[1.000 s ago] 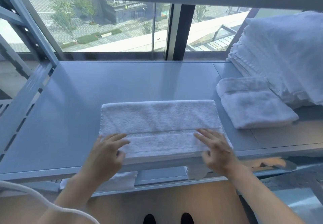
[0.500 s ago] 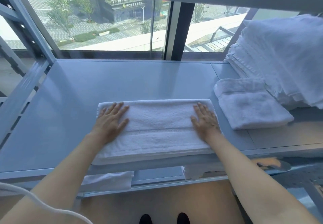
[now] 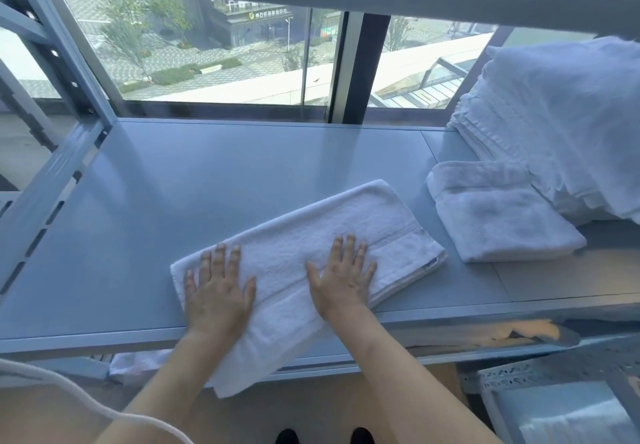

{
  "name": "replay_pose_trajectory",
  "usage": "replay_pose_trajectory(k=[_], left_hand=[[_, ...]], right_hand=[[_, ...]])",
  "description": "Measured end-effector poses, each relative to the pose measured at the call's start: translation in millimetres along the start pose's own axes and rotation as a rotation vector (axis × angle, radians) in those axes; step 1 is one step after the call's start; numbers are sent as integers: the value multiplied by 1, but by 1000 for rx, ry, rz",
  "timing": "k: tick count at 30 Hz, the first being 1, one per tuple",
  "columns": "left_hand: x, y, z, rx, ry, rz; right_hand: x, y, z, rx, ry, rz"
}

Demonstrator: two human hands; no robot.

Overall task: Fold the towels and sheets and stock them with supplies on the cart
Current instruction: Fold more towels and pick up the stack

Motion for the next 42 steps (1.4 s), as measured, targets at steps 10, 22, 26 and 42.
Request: replay_pose_trajectory(k=[10, 22, 26, 42], left_hand=[[-1, 10, -51, 29, -374, 60], [-13, -20, -62, -30, -500, 126], [21, -25, -63, 8, -529, 125], [77, -27, -68, -197, -578, -85]], right_hand=[[-9, 6, 9, 296, 749, 50], [-1, 25, -1, 258, 810, 55], [28, 16, -17, 209, 813, 72], [58, -7, -34, 409, 917, 23]])
Point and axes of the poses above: each hand's wrist, its own x-axis away from the middle knuckle, its own y-axis out of the back of the hand, z = x × y, the point moved 8 cm from there along -x, towards the middle knuckle, and after that the axes turned 8 degrees about z, right-handed, at the moved point
